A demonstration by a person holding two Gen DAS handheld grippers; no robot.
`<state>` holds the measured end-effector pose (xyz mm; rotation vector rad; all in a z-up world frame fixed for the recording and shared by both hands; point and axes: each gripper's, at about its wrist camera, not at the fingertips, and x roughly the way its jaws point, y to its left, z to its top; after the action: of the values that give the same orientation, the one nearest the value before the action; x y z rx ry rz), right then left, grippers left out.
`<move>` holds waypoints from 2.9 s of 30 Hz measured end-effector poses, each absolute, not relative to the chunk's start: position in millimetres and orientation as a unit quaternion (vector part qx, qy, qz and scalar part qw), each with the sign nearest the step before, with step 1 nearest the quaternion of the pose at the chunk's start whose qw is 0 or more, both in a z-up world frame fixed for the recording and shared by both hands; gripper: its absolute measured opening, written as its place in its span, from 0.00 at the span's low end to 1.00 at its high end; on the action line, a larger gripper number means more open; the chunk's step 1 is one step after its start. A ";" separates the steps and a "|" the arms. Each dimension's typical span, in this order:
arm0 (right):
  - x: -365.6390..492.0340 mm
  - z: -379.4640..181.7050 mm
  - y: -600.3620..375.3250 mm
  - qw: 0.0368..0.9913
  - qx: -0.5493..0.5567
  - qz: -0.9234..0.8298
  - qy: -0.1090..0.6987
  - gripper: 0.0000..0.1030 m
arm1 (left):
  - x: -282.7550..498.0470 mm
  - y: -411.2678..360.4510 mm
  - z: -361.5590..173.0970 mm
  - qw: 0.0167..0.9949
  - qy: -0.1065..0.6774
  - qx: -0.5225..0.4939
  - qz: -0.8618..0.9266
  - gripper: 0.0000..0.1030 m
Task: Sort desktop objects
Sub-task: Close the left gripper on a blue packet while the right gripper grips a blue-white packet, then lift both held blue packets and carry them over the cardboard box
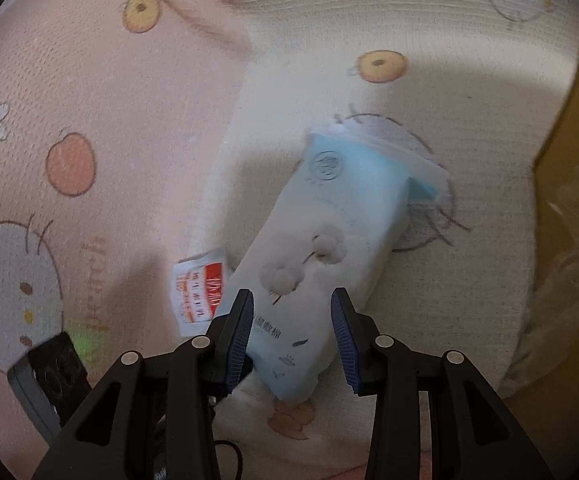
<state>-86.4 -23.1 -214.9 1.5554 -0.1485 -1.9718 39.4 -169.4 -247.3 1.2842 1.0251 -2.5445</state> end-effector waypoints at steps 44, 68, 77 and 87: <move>-113.7 -232.8 5.5 0.231 0.609 -0.745 -0.140 0.45 | 3.8 -242.1 -225.3 0.083 0.375 0.481 -0.788 0.48; -116.0 -216.9 13.0 0.185 0.587 -0.777 -0.130 0.65 | -12.1 -242.7 -227.1 0.092 0.327 0.504 -0.795 0.57; -116.2 -243.2 9.3 0.213 0.642 -0.716 -0.173 0.65 | -12.3 -248.2 -234.2 0.060 0.384 0.506 -0.770 0.57; -102.7 -220.4 -8.1 0.259 0.616 -0.733 -0.128 0.66 | -15.3 -219.6 -213.4 0.066 0.313 0.506 -0.801 0.57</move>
<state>-102.7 -8.1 -220.4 1.6686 -0.3465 -1.9867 -15.3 -219.6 -213.4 1.5271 0.9450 -2.4146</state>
